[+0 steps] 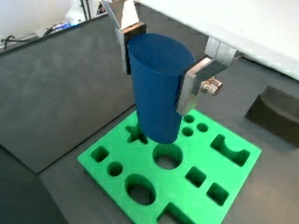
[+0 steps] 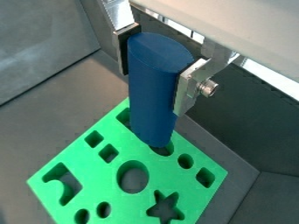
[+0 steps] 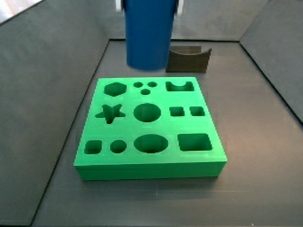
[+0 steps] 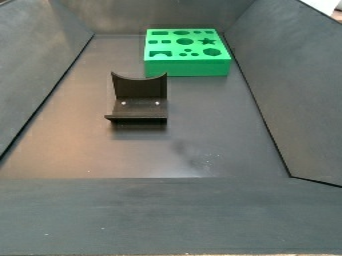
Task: Pick up the oval object. Move up. Place the oval object on the fixture. Regrasp the oval object. Move to above the board. Insert the oval object.
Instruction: Insert the oval object.
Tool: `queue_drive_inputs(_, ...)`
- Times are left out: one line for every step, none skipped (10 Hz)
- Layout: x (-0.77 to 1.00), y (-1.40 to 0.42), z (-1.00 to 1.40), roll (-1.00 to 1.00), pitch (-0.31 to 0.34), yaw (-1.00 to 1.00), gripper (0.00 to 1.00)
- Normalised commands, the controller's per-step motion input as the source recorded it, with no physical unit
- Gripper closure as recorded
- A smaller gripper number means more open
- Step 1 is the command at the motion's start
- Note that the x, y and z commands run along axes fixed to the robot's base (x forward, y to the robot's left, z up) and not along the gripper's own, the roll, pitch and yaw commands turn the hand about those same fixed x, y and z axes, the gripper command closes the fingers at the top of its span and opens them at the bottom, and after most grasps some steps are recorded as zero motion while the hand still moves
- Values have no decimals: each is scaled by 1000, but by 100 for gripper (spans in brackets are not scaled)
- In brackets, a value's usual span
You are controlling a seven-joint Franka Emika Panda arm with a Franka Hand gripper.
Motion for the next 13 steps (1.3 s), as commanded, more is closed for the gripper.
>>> queue_drive_inputs(0,-237,-391,36,-30,66,100)
queue_drive_inputs(0,-226,-380,34,-24,60,100)
queue_drive_inputs(29,-203,-383,29,-9,57,100)
queue_drive_inputs(14,-189,-400,36,-9,51,100)
queue_drive_inputs(9,-166,-403,43,-10,51,100)
queue_drive_inputs(0,-143,-417,31,-31,40,100)
queue_drive_inputs(0,-134,-400,30,-34,40,100)
queue_drive_inputs(51,-103,-411,20,-23,46,100)
queue_drive_inputs(29,-94,-411,20,-34,51,100)
queue_drive_inputs(0,-49,-363,0,-66,100,100)
queue_drive_inputs(17,-34,-311,0,-91,129,100)
queue_drive_inputs(66,-29,-314,0,-93,134,100)
queue_drive_inputs(106,-46,-331,0,-87,123,100)
